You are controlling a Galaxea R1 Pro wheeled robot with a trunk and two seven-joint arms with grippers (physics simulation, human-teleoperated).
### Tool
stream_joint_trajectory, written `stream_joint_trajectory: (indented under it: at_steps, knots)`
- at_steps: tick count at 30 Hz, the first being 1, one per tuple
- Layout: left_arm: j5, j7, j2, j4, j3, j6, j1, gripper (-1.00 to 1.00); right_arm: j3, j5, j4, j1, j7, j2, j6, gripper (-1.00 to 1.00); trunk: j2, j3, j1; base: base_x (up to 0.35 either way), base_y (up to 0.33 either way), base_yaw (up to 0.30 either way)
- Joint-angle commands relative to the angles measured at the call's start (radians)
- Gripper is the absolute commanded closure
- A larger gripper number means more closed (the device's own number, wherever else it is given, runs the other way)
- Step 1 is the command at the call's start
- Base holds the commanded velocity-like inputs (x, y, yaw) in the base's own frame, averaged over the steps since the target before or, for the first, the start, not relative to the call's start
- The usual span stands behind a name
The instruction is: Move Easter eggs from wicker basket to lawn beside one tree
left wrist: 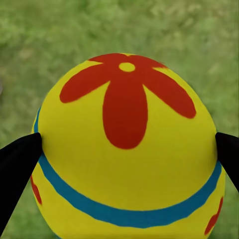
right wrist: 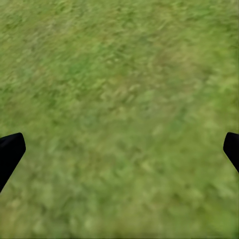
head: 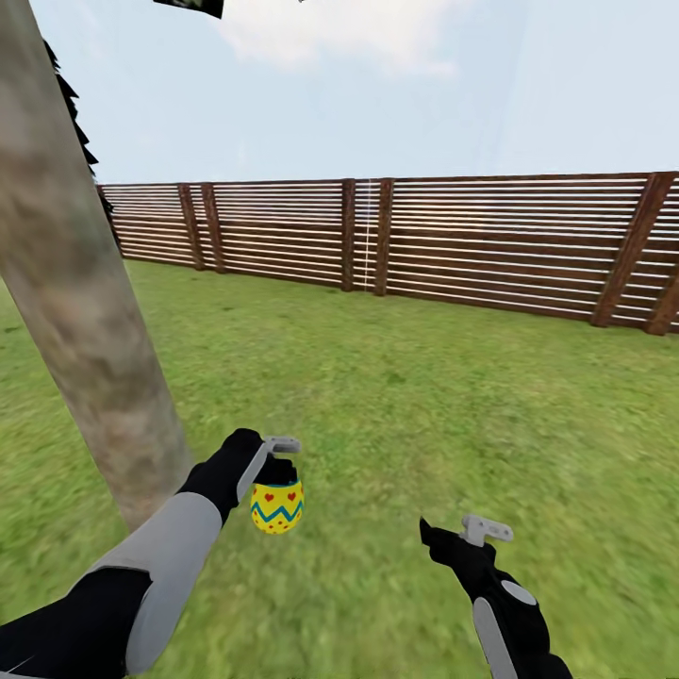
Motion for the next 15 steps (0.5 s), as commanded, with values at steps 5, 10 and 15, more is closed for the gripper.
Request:
stream_joint_trajectory:
  at_steps: [5, 10, 15]
  knots:
    - [-0.001, 0.0, 0.001, -0.001, -0.004, -0.023, 0.0, 1.0, 0.0, -0.01, -0.001, -0.001, -0.006, 0.001, 0.003, -1.0, -0.036, -0.025, 0.019, 0.0, 0.0, 0.0]
    - [-0.001, -0.001, 0.002, -0.001, -0.004, -0.038, 0.0, 1.0, 0.001, -0.01, -0.008, -0.001, -0.005, 0.001, 0.002, -1.0, -0.071, -0.049, 0.038, 0.0, 0.0, 0.0]
    - [-0.001, -0.001, 0.002, -0.001, -0.004, -0.041, 0.0, 1.0, 0.001, -0.01, -0.009, -0.001, -0.005, 0.001, 0.003, -1.0, -0.106, -0.069, 0.057, 0.0, 0.0, 0.0]
